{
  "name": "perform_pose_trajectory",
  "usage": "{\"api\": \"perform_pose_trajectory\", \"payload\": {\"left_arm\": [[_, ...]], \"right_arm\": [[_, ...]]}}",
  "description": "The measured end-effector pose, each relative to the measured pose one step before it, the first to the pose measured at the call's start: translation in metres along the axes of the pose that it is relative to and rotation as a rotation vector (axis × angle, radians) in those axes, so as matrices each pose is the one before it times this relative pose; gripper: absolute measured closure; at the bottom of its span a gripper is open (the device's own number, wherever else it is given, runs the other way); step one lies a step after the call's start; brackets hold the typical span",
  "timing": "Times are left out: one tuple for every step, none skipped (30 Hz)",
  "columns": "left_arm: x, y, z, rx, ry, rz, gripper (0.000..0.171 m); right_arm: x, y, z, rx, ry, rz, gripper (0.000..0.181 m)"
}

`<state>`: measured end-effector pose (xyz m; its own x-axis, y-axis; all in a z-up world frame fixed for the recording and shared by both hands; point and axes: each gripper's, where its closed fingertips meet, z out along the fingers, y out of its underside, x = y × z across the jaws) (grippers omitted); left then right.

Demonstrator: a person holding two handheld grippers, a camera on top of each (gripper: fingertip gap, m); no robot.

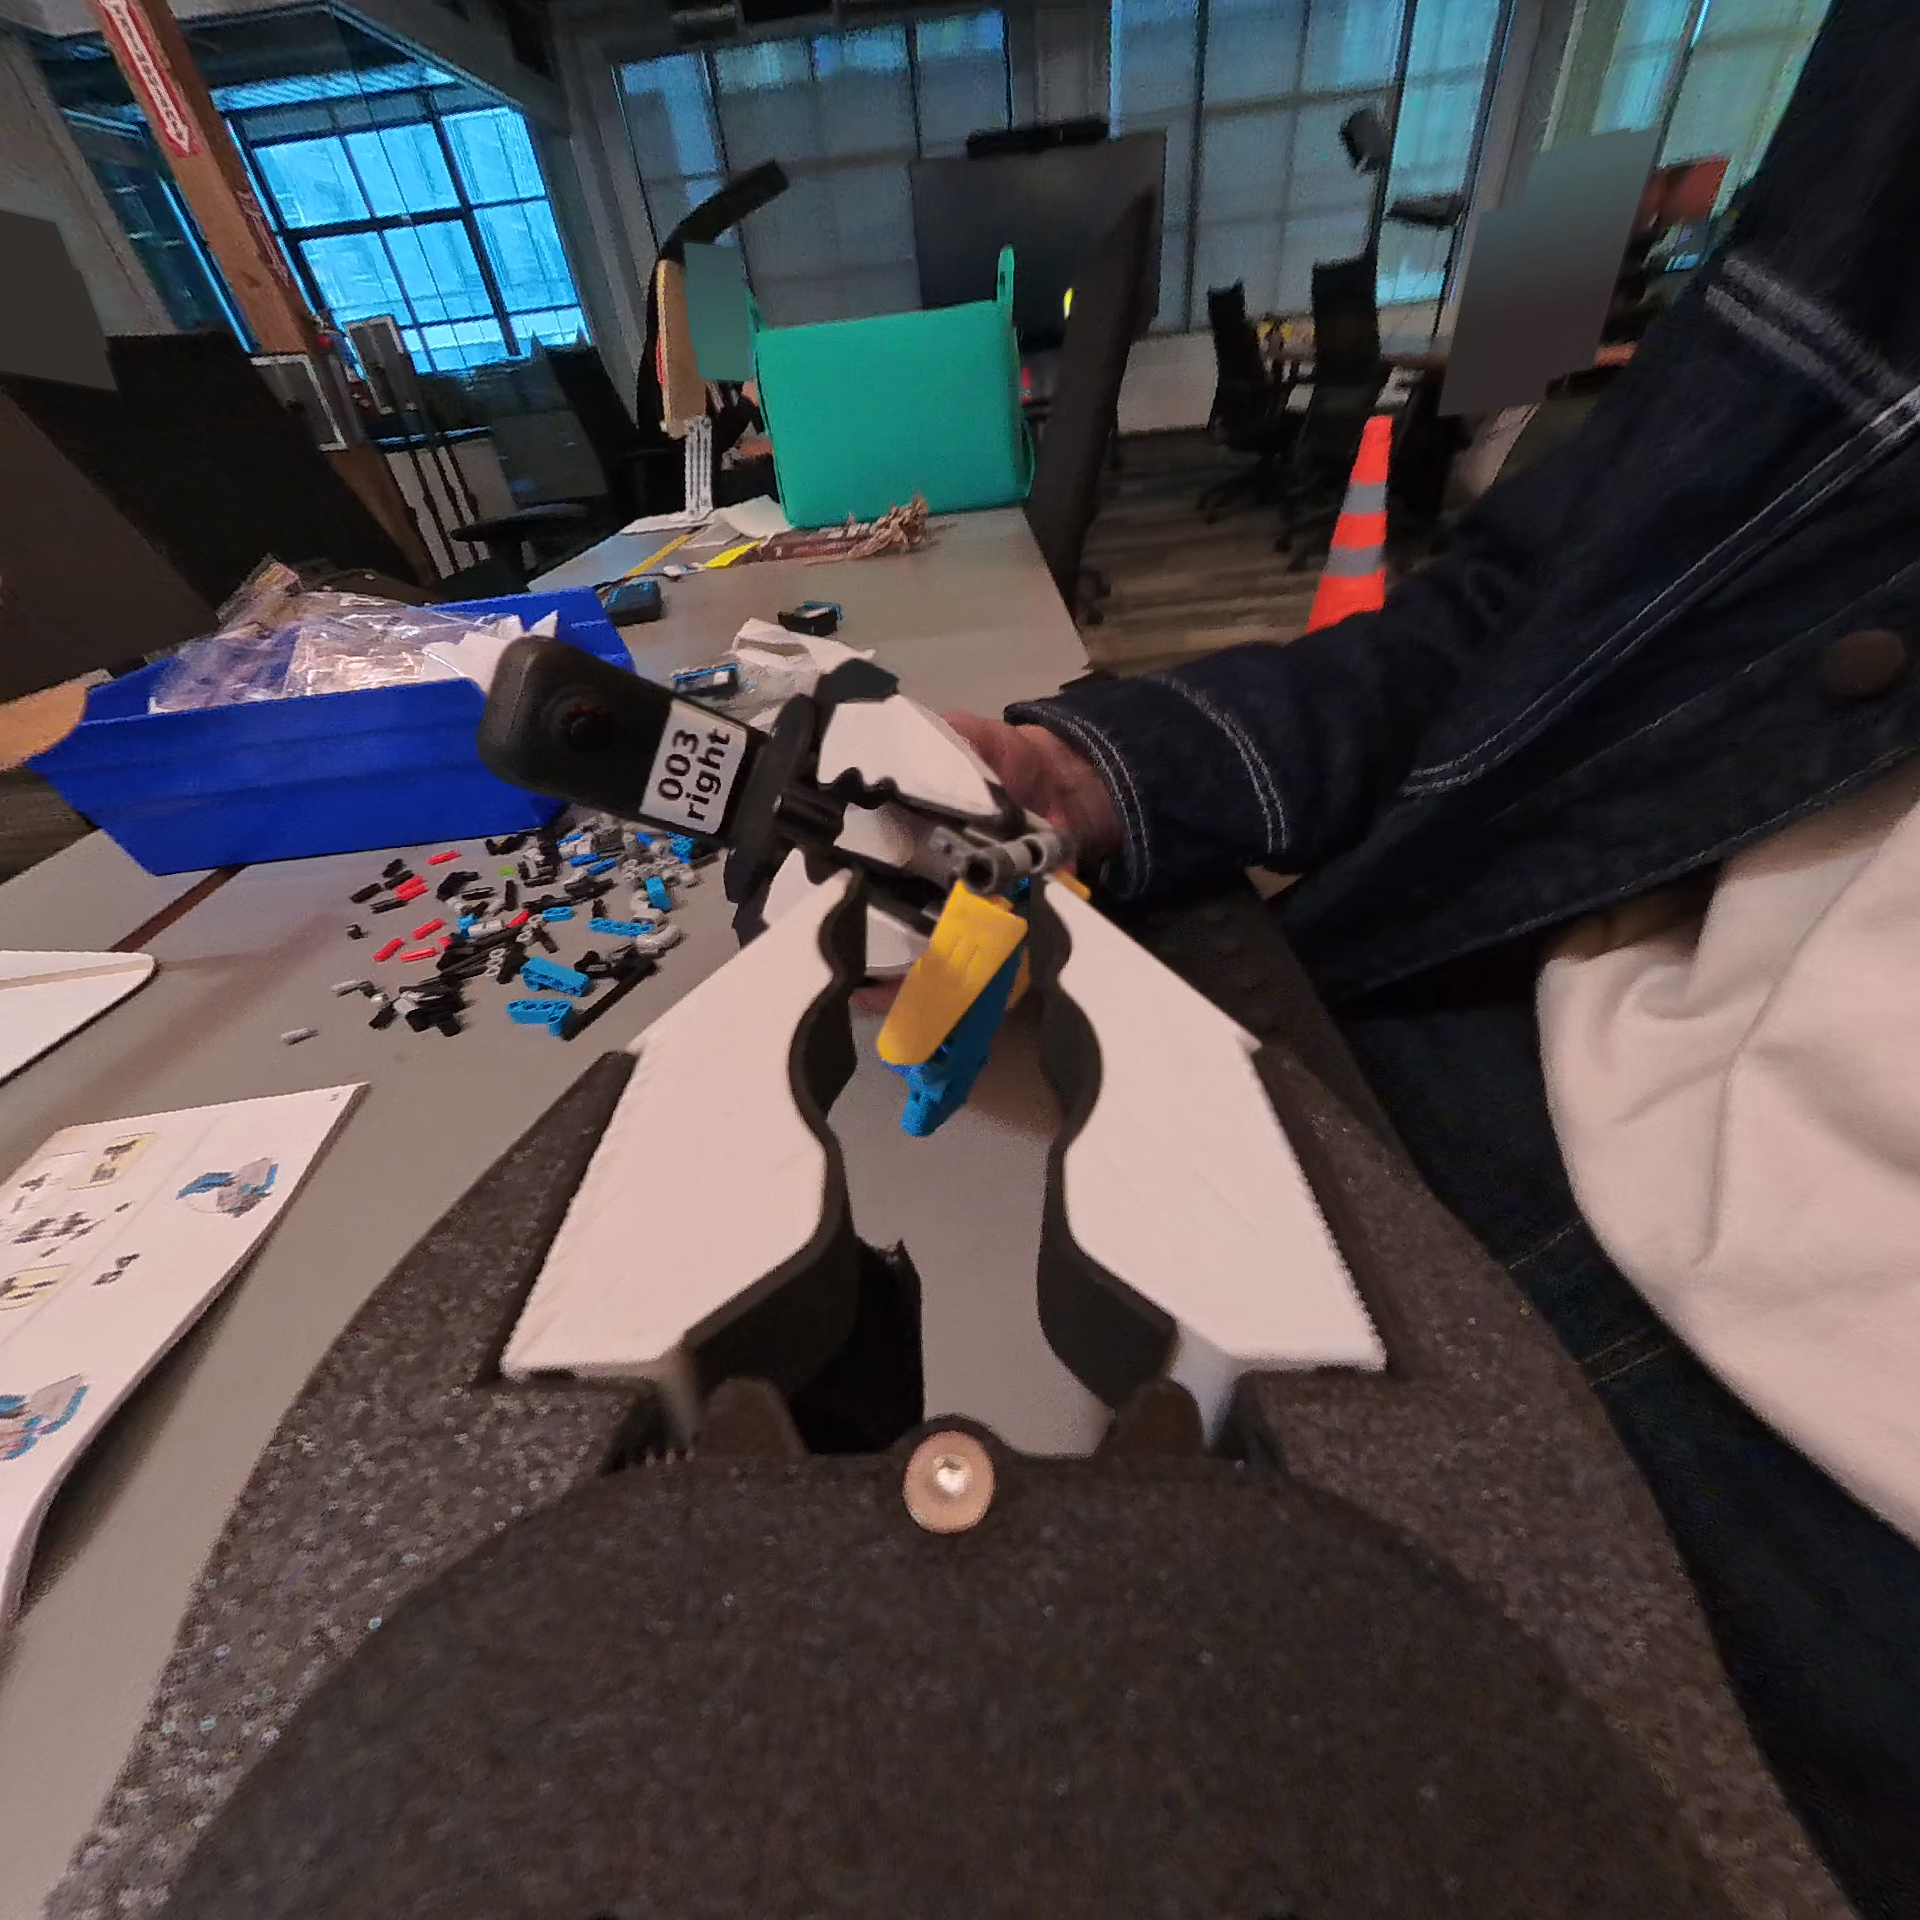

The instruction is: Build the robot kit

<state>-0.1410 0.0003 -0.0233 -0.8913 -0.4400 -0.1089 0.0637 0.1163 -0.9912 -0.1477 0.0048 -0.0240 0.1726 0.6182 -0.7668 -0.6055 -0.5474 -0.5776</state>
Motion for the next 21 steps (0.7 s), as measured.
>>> {"api": "perform_pose_trajectory", "payload": {"left_arm": [[0.00135,0.00135,0.00083,-0.00991,-0.0014,0.0177,0.147],[-0.00186,0.00118,0.00043,-0.01043,-0.0170,0.0186,0.156],[-0.00470,0.00179,0.00028,-0.01109,-0.0300,0.0179,0.156],[-0.00495,0.00167,0.00016,-0.00838,-0.0282,0.0136,0.156],[-0.00518,0.00103,0.00021,-0.00650,-0.0295,0.0066,0.156],[-0.00562,-0.00013,-0.00003,-0.00102,-0.0357,0.0046,0.156],[-0.00752,-0.00110,-0.00094,0.00401,-0.0473,0.0065,0.156],[-0.00686,-0.00143,-0.00151,0.00729,-0.0395,0.0023,0.156],[-0.00520,-0.00209,-0.00166,0.01368,-0.0257,-0.0069,0.156],[-0.00577,-0.00279,-0.00141,0.01693,-0.0306,-0.0102,0.156],[-0.00418,-0.00312,-0.00112,0.01816,-0.0234,-0.0062,0.156],[-0.00080,-0.00305,-0.00058,0.01525,-0.0054,-0.0068,0.156],[-0.00030,-0.00227,-0.00004,0.00947,-0.0041,-0.0105,0.156],[0.00020,-0.00143,0.00047,0.00764,-0.0016,-0.0101,0.156],[0.00198,-0.00006,0.00090,0.00091,0.0111,-0.0103,0.156],[0.00099,0.00148,0.00111,-0.00910,0.0055,-0.0083,0.156],[0.00002,0.00145,0.00082,-0.00846,-0.0030,-0.0001,0.156],[0.00124,0.00090,0.00062,-0.00439,0.0045,0.0027,0.156],[0.00130,0.00085,0.00057,-0.00499,0.0067,-0.0002,0.156],[0.00095,0.00048,0.00058,-0.00275,0.0054,-0.0019,0.156],[0.00087,0.00100,0.00057,-0.00464,0.0064,-0.0046,0.156]], "right_arm": [[0.00210,-0.00208,-0.00155,0.0111,0.0074,0.0083,0.160],[0.00164,-0.00309,-0.00219,0.0156,0.0080,0.0036,0.160],[0.00266,-0.00329,-0.00192,0.0178,0.0208,-0.0082,0.160],[0.00326,-0.00417,-0.00190,0.0229,0.0333,-0.0211,0.160],[0.00282,-0.00491,-0.00210,0.0252,0.0362,-0.0282,0.159],[0.00180,-0.00722,-0.00269,0.0364,0.0381,-0.0479,0.158],[-0.00111,-0.01116,-0.00375,0.0572,0.0344,-0.0737,0.154],[0.00043,-0.01285,-0.00509,0.0620,0.0553,-0.0905,0.150],[0.00128,-0.01058,-0.00527,0.0457,0.0675,-0.1102,0.148],[0.00110,-0.00668,-0.00357,0.0233,0.0751,-0.1263,0.149],[-0.00074,-0.00138,-0.00077,-0.0041,0.0676,-0.1403,0.149],[-0.00408,0.00079,0.00150,-0.0100,0.0445,-0.1275,0.150],[-0.00504,0.00284,0.00263,-0.0165,0.0272,-0.1028,0.151],[-0.00358,0.00510,0.00308,-0.0311,0.0197,-0.0659,0.154],[-0.00319,0.00477,0.00308,-0.0310,0.0074,-0.0410,0.154],[-0.00229,0.00288,0.00247,-0.0179,0.0051,-0.0282,0.154],[-0.00099,0.00098,0.00142,-0.0059,0.0070,-0.0190,0.154],[-0.00078,0.00033,0.00078,-0.0032,0.0043,-0.0134,0.154],[-0.00128,-0.00118,-0.00009,0.0054,-0.0011,-0.0116,0.157],[0.00102,-0.00079,-0.00074,0.0041,0.0102,-0.0105,0.163],[0.00062,0.00029,-0.00069,0.0005,0.0024,-0.0052,0.165]]}}
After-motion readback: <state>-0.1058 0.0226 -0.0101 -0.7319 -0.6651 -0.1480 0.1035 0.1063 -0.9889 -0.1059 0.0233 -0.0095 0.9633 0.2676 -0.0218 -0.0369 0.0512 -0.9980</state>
